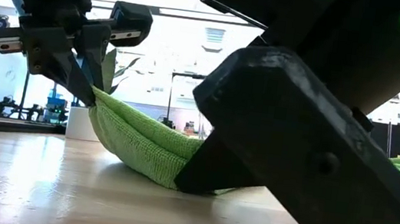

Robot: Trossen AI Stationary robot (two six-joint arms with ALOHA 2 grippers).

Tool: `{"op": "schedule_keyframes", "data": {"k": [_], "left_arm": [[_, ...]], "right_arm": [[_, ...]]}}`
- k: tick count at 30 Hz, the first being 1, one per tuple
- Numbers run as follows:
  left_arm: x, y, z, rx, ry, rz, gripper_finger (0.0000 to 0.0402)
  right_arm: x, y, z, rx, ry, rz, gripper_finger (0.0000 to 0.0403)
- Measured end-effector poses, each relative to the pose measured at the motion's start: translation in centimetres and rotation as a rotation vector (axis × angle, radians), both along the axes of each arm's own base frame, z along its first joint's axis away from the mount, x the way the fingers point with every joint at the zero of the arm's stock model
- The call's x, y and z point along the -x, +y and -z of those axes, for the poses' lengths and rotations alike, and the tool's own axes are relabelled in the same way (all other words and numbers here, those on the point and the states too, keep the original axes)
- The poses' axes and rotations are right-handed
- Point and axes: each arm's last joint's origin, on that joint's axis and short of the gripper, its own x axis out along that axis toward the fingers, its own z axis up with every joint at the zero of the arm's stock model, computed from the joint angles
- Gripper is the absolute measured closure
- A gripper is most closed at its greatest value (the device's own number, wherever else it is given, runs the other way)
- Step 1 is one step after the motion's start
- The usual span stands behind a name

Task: Fold microfiber towels
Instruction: Fold the top green towel

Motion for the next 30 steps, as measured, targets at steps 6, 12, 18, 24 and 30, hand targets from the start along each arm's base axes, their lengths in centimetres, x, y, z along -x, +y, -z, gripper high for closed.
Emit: {"op": "schedule_keyframes", "data": {"k": [6, 12, 18, 24, 30], "left_arm": [[-0.2, -0.1, -0.4, 0.007, -0.012, -0.002, 0.0401], [-0.3, -0.2, -0.6, 0.069, 0.001, -0.024, 0.0401], [-0.2, -0.3, -0.5, 0.116, 0.022, -0.041, 0.0401], [-0.2, -0.3, -0.6, 0.192, 0.037, -0.081, 0.0401], [-0.8, 0.1, -1.0, 0.264, 0.02, -0.159, 0.0401]], "right_arm": [[0.1, -0.1, -0.6, -0.011, 0.006, -0.005, 0.039], [0.4, -0.1, -2.4, -0.07, -0.013, 0.023, 0.039], [1.1, -0.6, -5.0, -0.117, -0.029, 0.074, 0.039], [1.4, -0.5, -7.3, -0.245, -0.002, 0.038, 0.039], [1.9, -1.0, -9.0, -0.345, -0.015, 0.095, 0.039]]}}
